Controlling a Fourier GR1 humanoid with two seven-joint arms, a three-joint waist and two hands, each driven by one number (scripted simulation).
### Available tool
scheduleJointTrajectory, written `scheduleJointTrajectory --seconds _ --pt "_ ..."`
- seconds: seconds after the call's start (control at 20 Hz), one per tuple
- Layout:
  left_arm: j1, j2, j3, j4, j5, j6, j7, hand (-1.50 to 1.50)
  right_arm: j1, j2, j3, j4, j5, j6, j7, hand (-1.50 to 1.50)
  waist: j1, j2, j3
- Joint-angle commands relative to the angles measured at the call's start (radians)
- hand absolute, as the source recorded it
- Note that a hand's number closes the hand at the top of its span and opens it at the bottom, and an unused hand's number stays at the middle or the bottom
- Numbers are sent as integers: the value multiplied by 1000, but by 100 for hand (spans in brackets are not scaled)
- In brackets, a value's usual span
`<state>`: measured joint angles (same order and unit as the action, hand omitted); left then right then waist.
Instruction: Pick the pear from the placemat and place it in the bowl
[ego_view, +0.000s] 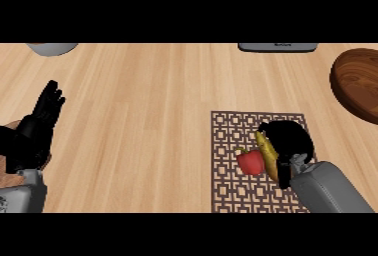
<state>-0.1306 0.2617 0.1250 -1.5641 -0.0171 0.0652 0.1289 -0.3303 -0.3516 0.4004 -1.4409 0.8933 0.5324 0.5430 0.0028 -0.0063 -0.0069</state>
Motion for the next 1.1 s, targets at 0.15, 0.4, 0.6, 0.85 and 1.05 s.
scheduleJointTrajectory --seconds 0.15,0.4,0.6,0.85,1.05 --pt "33 -22 -5 -15 -10 -12 -22 0 -23 32 -22 183 57 -129 -176 150 6 8 7" --pt "17 -13 9 -35 -8 -22 16 0 -32 66 -41 183 89 -131 -181 150 4 7 7" --pt "-53 -15 20 19 -10 -8 28 0 -87 83 -117 185 97 -161 -114 150 3 9 7" --pt "-31 -19 -6 -1 -1 -42 -4 0 -269 107 -423 355 -10 -228 72 150 37 23 8" --pt "-45 6 12 -9 1 -48 38 0 -458 60 -461 552 42 -315 61 150 41 18 8"
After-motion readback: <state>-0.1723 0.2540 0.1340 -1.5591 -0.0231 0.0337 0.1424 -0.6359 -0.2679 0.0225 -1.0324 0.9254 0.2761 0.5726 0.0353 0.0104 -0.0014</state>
